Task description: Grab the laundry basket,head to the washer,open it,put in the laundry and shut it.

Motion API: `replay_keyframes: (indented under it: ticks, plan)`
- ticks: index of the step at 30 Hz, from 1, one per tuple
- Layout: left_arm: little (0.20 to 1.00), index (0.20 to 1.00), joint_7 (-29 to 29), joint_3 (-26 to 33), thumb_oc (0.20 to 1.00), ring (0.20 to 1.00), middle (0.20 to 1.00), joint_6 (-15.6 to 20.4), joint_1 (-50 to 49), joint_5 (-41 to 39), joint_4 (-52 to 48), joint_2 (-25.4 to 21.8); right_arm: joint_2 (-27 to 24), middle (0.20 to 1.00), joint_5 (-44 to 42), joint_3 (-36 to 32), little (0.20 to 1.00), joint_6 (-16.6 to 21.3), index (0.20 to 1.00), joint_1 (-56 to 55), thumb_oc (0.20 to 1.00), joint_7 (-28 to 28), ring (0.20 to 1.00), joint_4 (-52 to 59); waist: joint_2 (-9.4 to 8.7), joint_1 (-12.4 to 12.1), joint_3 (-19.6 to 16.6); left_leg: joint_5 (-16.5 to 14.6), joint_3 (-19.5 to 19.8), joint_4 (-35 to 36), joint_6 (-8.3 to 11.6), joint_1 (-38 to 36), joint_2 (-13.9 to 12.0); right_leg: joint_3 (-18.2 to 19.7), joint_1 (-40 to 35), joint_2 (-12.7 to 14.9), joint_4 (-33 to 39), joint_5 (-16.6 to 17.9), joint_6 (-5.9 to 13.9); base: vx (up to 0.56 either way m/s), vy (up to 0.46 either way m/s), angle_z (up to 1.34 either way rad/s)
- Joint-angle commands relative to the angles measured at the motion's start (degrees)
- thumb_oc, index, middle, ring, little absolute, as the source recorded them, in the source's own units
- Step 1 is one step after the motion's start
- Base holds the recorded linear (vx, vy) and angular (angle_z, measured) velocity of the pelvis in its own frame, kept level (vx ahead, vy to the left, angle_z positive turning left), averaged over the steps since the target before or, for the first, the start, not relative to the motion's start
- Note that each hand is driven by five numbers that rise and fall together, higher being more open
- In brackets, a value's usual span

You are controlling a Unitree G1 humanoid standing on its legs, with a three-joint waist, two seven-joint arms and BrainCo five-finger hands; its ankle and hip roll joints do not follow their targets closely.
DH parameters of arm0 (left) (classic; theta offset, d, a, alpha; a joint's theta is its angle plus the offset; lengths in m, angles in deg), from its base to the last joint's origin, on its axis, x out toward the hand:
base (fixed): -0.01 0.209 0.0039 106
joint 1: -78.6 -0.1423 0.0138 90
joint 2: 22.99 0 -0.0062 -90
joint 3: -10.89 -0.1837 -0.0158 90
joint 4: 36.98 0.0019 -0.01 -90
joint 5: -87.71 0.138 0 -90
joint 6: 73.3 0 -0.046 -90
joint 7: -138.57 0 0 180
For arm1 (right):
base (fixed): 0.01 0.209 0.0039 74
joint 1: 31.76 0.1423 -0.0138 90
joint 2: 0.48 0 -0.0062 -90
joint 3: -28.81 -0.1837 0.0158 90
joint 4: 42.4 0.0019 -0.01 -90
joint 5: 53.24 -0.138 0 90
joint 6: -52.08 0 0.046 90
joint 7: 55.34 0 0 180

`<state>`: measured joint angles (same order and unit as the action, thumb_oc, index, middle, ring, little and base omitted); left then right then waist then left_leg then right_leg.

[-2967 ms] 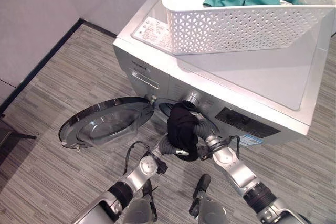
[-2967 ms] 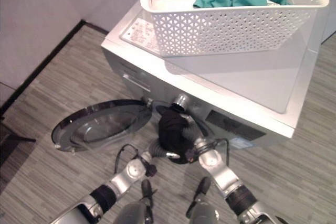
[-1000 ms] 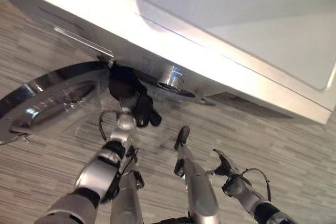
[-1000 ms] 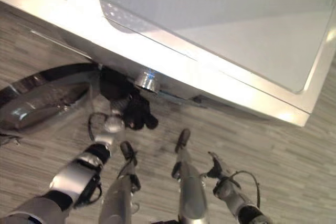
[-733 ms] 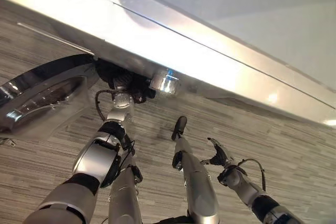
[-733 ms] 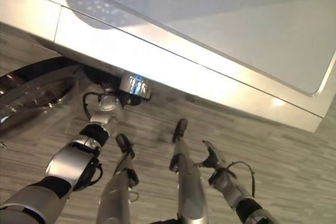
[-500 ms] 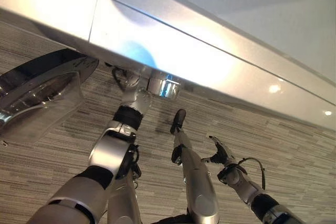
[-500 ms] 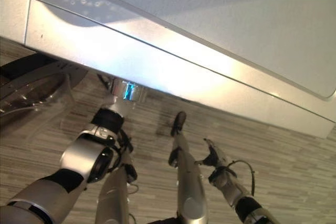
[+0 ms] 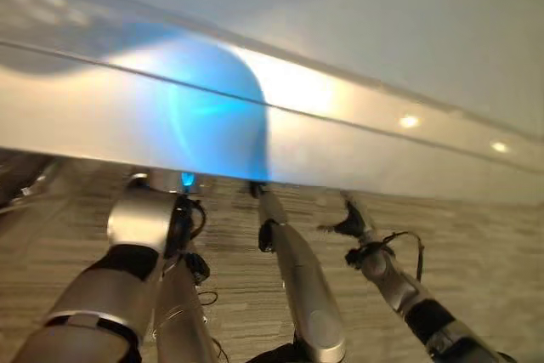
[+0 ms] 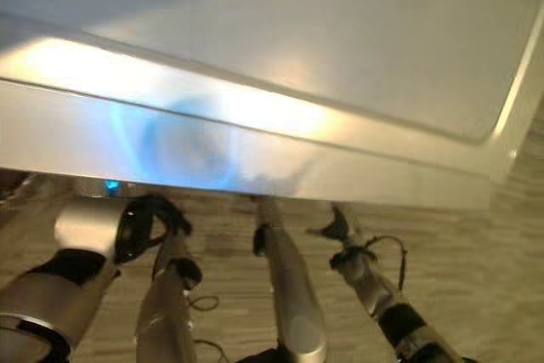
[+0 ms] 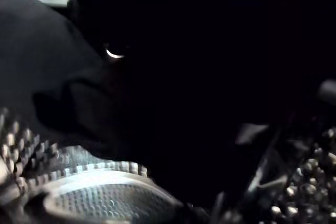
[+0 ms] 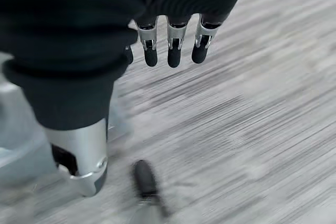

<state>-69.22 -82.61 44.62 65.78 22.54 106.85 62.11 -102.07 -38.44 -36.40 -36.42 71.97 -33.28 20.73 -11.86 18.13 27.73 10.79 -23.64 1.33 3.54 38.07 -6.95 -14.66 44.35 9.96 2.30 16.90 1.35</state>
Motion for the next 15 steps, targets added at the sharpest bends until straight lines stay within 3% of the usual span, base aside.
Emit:
replay_keyframes:
  ticks: [1,3,4,5,10,11,13,15]
  plan:
    - [1.0,1.0,4.47,-4.95,1.0,1.0,1.0,-3.58,9.5,9.01,0.58,-7.46,-1.74,1.0,-1.83,-0.29,1.0,1.65,1.0,-9.28,1.0,-1.64,1.0,-2.08,3.68,-1.43,-4.77,-7.82,0.66,3.1,3.14,-7.29,-1.98,-1.74,-7.51,1.49,-4.46,-8.9,11.99,0.0,0.0,0.0]
    - [1.0,1.0,7.51,-13.08,1.0,1.0,1.0,-9.75,8.74,19.51,6.5,-12.24,-3.01,1.0,-2.62,-1.11,1.0,2.29,1.0,-10.54,1.0,-3.08,1.0,-2.56,5.17,-2.3,-5.06,-7.5,0.67,3.14,3.12,-7.77,-1.66,-2.12,-7.98,1.63,-4.36,-8.95,11.8,0.01,0.016,-0.18]
    - [1.0,1.0,8.72,-18.19,1.0,1.0,1.0,-12.83,8.8,28.46,10.17,-14.98,-3.5,1.0,-2.88,-1.59,1.0,2.7,1.0,-10.68,1.0,-3.64,1.0,-3.37,5.92,-2.86,-5.1,-7.29,0.75,3.15,3.14,-8.01,-1.58,-2.44,-8.26,1.81,-4.44,-9.08,11.7,0.01,0.015,-0.28]
    - [1.0,1.0,7.79,-21.2,1.0,1.0,1.0,-14.26,8.87,34.81,12.28,-16.08,-3.64,1.0,-3.23,-1.83,1.0,3.02,1.0,-10.54,1.0,-3.8,1.0,-3.93,6.39,-3.26,-5.06,-6.96,0.89,3.19,3.1,-8.13,-1.43,-2.53,-8.44,1.91,-4.45,-9.12,11.45,0.0,0.01,-0.25]
    - [1.0,1.0,6.44,-34.61,1.0,1.0,1.0,-22.2,8.26,66.78,19.0,-15.29,-3.83,1.0,-3.77,-0.78,1.0,4.77,1.0,-9.03,1.0,-4.66,1.0,-4.85,7.01,-3.9,-4.68,-6.75,1.56,3.21,3.27,-8.57,-1.58,-3.27,-9.03,2.19,-4.83,-9.77,10.95,-0.01,0.005,0.0]
    - [1.0,1.0,6.32,-34.67,1.0,1.0,1.0,-22.32,8.33,67.08,19.02,-15.18,-3.69,1.0,-3.76,-0.81,1.0,4.78,1.0,-9.03,1.0,-4.66,1.0,-4.86,6.9,-3.97,-4.65,-6.75,1.56,3.2,3.27,-8.59,-1.57,-3.27,-9.06,2.2,-4.83,-9.78,10.94,-0.01,0.0,0.09]
    - [1.0,1.0,8.72,-38.69,1.0,1.0,1.0,-25.85,5.67,78.96,20.48,-12.36,-4.05,1.0,-3.42,-0.11,1.0,4.85,1.0,-8.39,1.0,-4.82,1.0,-4.48,6.94,-4.28,-4.46,-6.9,1.78,3.24,3.18,-8.75,-1.53,-3.32,-9.42,2.18,-4.76,-9.93,10.95,-0.02,0.018,0.13]
    - [1.0,1.0,11.65,-40.56,1.0,1.0,1.0,-26.76,3.35,82.94,20.56,-10.28,-4.22,1.0,-3.44,-0.06,1.0,4.27,1.0,-8.48,1.0,-5.24,1.0,-4.56,7.13,-4.64,-4.16,-6.89,1.97,3.26,3.15,-8.97,-1.5,-3.3,-9.68,2.24,-4.86,-10.1,10.9,-0.01,0.013,0.16]
